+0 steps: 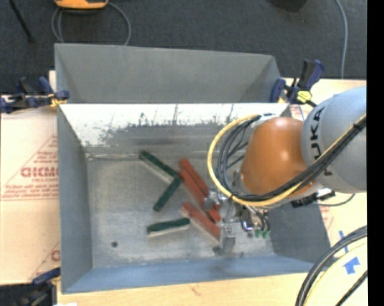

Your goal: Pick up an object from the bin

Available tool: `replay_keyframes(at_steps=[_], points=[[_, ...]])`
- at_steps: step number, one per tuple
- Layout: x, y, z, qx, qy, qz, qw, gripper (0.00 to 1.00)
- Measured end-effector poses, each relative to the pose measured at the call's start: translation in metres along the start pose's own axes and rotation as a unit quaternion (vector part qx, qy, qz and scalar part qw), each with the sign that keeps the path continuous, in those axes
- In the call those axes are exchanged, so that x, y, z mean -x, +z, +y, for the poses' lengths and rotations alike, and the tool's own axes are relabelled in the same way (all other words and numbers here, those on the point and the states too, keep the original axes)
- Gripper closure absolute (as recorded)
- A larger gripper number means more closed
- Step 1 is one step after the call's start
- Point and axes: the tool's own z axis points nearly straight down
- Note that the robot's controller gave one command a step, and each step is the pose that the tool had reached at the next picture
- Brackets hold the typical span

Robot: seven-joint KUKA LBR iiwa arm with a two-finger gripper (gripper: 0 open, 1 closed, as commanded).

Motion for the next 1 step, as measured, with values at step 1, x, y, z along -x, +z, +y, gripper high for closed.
replay_keyframes(at_steps=[1], points=[[0.0, 0.0, 0.0, 0.0, 0.0, 0.0, 1.0, 0.0]])
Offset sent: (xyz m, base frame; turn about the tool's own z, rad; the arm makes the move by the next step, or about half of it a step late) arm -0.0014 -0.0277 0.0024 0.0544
